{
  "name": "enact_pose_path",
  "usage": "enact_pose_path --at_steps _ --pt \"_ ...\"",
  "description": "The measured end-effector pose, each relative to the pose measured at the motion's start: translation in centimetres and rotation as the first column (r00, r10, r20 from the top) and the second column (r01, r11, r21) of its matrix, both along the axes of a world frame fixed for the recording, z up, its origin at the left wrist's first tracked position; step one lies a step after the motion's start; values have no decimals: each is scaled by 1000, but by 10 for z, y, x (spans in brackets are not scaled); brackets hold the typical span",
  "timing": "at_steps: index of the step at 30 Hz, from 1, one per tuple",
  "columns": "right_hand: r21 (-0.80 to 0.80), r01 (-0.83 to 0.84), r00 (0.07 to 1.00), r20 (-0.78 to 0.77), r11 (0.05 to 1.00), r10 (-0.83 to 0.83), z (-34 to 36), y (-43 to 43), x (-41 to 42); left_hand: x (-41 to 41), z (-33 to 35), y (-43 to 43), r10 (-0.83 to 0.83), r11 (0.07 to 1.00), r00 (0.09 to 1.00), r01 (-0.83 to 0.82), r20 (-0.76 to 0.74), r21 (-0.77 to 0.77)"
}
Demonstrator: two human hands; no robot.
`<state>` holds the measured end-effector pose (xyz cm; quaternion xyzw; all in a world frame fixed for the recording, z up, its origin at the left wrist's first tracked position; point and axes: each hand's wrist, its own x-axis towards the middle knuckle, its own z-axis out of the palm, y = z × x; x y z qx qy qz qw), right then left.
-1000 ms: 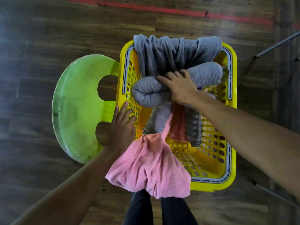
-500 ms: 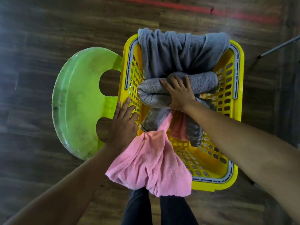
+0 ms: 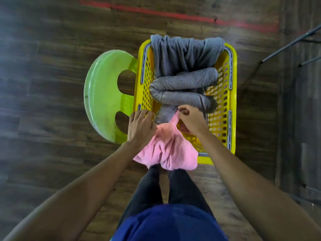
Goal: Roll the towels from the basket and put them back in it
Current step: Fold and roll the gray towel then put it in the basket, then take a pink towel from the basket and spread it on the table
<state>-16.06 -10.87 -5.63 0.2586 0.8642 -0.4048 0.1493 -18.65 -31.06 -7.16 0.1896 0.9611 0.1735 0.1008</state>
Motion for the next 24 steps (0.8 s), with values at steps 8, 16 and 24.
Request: enact_pose_path --at_steps 8,16,24 --pt "-7 -93 987 132 996 93 11 -54 105 79 25 -39 78 997 975 -76 208 -19" --pt "241 -50 997 69 969 34 7 -59 134 117 20 -56 24 999 929 -37 370 29" --pt "17 -64 957 285 998 57 9 -12 107 135 18 -35 204 975 915 -223 348 14"
